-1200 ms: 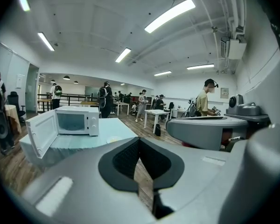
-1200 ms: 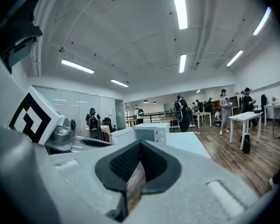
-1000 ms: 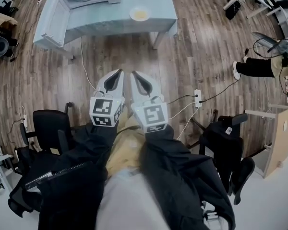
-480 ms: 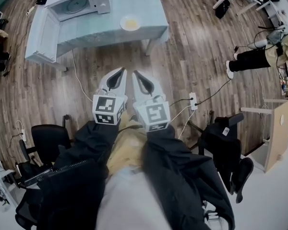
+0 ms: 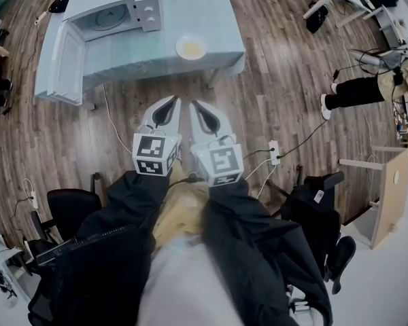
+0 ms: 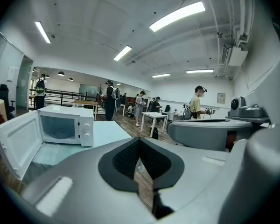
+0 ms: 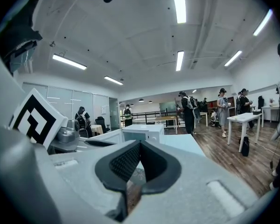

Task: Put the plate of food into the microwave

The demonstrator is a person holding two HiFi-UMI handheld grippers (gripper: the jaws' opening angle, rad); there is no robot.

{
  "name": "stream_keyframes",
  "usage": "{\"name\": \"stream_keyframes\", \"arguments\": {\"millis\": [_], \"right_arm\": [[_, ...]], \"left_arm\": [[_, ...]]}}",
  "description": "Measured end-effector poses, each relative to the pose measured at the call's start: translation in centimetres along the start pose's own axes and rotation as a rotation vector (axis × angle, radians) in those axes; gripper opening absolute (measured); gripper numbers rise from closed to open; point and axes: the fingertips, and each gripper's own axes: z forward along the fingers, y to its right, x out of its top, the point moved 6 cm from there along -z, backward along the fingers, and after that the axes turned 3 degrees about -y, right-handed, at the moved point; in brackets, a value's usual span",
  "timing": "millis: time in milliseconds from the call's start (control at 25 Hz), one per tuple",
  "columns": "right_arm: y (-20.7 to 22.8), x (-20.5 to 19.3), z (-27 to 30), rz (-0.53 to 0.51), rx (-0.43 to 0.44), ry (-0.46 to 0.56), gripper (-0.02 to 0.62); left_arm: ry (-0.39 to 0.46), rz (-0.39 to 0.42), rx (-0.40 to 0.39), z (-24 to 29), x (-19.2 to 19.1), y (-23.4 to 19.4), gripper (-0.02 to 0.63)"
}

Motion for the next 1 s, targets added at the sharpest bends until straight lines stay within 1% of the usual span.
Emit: {"name": "stream_keyframes", "arguments": {"millis": [200,640,800,1000], "right_arm": [[0.2,0.6,3.1,0.017,0.006,-0.007,-0.003],[-0.2,1.1,9.6,0.012,0.01,-0.044,-0.003],[0.1,1.0,10.7,0.01,-0.001,-0.056,-0.003],[1.2,0.4,11.8,0.032,-0.024,-0.088,-0.003]], "left_arm": [[-0.001,-0.011,-0.011,1.6,0.9,-2.8,-0.004],[-0.006,-0.039,-0.016,4.3,2.2,-8.8,-0.005],[-0.015,-0.049,-0.023,5.1,2.3,-9.7,-0.003],[-0.039,-0.058,-0.032,6.2,2.0,-10.4,-0.005]]}}
